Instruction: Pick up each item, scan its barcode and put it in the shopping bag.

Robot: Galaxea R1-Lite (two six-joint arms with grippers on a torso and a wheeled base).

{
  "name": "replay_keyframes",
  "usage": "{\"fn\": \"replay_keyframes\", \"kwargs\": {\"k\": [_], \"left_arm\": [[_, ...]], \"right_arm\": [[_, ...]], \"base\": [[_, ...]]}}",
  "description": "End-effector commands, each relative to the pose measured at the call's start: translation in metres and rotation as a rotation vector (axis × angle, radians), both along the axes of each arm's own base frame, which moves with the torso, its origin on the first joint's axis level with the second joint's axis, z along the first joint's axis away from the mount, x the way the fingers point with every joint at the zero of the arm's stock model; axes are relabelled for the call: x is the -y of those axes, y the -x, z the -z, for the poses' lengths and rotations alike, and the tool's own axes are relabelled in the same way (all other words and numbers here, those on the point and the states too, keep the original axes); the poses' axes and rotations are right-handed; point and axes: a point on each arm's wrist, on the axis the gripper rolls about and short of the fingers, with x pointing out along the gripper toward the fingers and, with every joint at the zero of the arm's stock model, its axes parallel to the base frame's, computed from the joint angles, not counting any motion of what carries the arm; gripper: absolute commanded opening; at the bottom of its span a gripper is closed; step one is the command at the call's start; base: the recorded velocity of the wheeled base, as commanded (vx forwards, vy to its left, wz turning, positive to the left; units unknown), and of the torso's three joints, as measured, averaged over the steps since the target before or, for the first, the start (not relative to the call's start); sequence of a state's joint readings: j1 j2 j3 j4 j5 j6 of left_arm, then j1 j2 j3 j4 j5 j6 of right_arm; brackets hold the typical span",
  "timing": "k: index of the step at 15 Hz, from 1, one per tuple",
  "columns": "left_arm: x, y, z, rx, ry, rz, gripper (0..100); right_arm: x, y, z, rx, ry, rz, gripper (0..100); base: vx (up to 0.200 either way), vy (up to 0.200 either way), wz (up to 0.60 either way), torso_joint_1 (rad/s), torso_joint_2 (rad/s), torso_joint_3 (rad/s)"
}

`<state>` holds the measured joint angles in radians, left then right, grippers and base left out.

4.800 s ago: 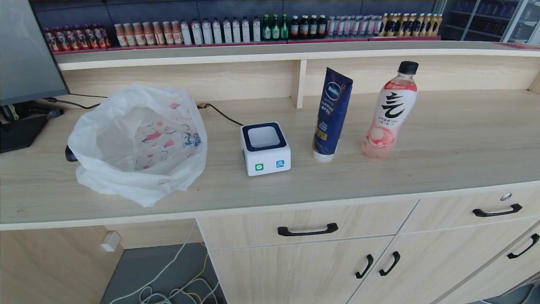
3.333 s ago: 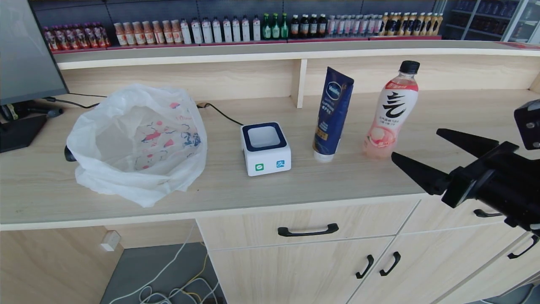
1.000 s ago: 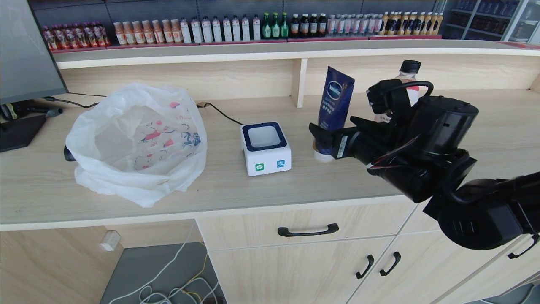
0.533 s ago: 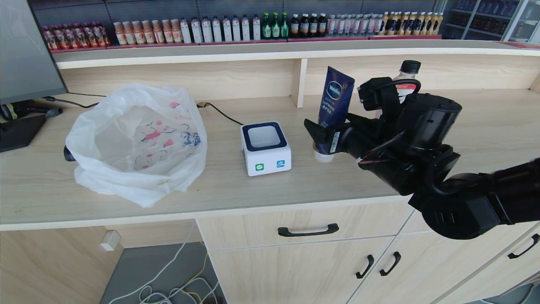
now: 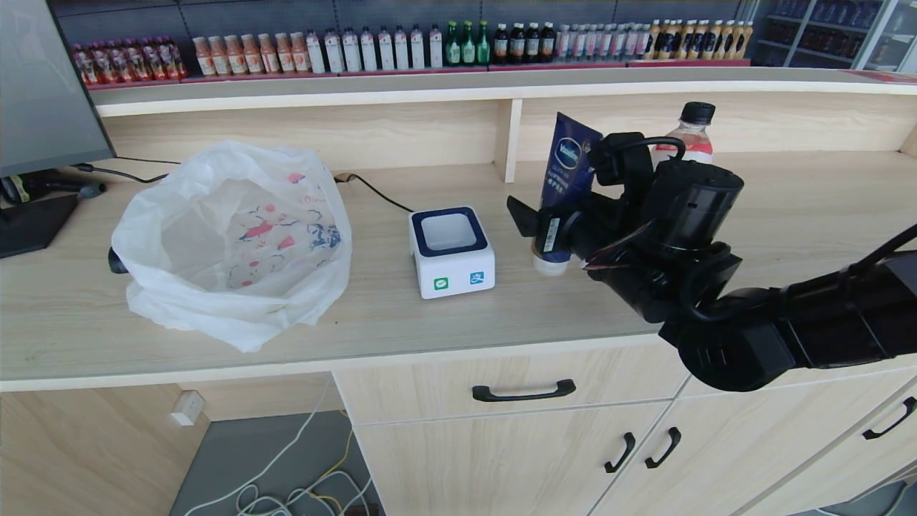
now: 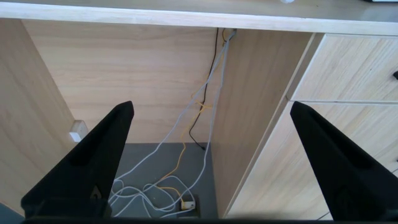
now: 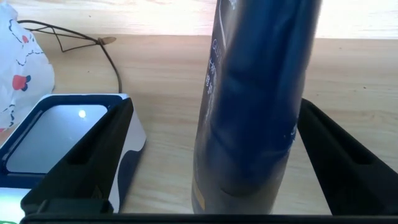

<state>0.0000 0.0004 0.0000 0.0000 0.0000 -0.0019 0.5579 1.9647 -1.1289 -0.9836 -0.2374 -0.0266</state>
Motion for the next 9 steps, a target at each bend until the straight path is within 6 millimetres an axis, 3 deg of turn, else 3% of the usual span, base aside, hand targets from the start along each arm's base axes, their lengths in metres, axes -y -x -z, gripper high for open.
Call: {"fn": "replay_keyframes", "kwargs": {"k": [1,9], "left_arm": [[0.0000,0.0000,0.0000,0.000,0.001,0.000,100],[0.0000,0.0000,0.0000,0.000,0.001,0.000,100]], "right_arm": [[-0.0014,-0.0020,0.0021,-0.003,0.001,0.001,100],[-0.0010,-0.0015,0.0003,0.001,-0.003,0.007,100]], "base": [[0.000,0.000,0.00,0.000,0.00,0.000],[0.000,0.000,0.00,0.000,0.00,0.000]]}}
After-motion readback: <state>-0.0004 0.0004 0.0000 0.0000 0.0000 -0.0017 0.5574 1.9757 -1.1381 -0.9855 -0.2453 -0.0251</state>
